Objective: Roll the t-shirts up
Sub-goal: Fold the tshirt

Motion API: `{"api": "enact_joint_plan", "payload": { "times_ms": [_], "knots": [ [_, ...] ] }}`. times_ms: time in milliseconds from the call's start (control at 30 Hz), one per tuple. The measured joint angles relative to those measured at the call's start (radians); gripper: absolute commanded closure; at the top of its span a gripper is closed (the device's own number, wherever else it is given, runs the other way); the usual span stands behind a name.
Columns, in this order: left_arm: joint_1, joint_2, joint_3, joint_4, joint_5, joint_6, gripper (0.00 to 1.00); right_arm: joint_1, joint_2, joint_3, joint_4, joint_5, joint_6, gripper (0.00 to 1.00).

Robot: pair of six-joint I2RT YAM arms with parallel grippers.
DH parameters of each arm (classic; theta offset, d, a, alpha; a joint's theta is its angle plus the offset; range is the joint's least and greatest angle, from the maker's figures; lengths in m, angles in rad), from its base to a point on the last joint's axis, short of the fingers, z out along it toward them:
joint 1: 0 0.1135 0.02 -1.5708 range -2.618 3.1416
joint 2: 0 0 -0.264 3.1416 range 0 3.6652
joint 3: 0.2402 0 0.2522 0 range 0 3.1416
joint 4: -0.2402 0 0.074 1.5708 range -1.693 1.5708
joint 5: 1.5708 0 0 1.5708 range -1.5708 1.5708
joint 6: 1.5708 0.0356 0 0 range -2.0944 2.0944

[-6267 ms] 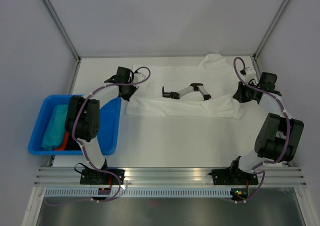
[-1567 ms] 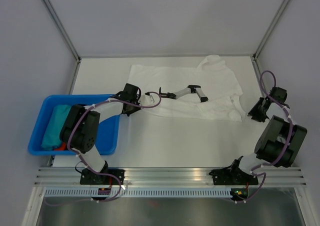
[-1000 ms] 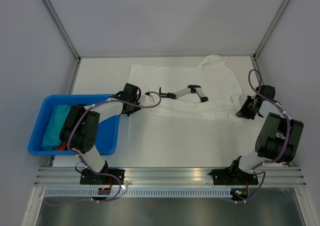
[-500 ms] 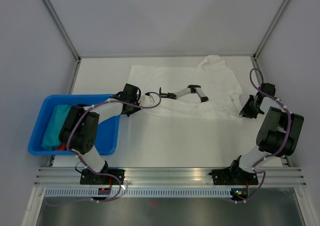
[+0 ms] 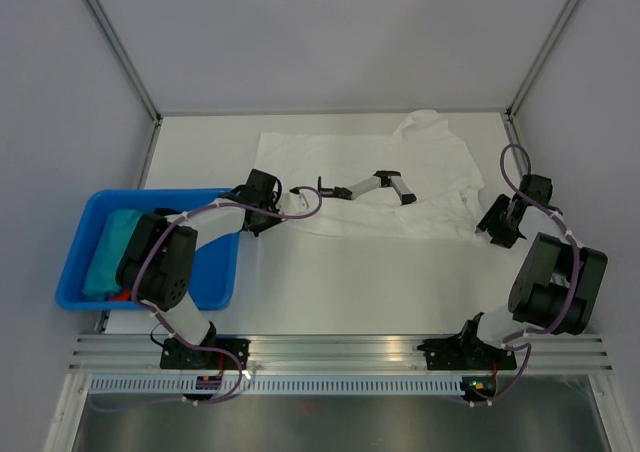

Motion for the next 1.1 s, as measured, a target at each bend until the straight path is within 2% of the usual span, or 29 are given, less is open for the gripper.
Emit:
{"api": "enact_joint_plan", "payload": {
  "times_ms": [33, 167, 267, 633, 1100],
  "knots": [
    [0.000, -0.002, -0.003, 0.000, 0.001, 0.000, 0.98, -0.001, 0.019, -0.013, 0.005, -0.004, 0.004, 0.49],
    [0.000, -0.012, -0.011, -0.001, 0.007, 0.000, 0.98, -0.018, 0.058, -0.035, 0.055, -0.033, 0.026, 0.89],
    [0.000, -0.023, -0.018, -0.004, 0.014, 0.000, 0.98, -0.038, 0.061, -0.053, 0.072, -0.061, 0.044, 1.00],
    [-0.042, -0.182, -0.092, -0.123, 0.111, -0.014, 0.98, -0.174, -0.155, -0.127, 0.030, -0.071, 0.043, 1.00],
    [-0.128, -0.343, -0.192, -0.306, 0.181, -0.055, 0.98, -0.229, -0.463, -0.194, -0.090, 0.005, 0.043, 1.00]
  ]
}}
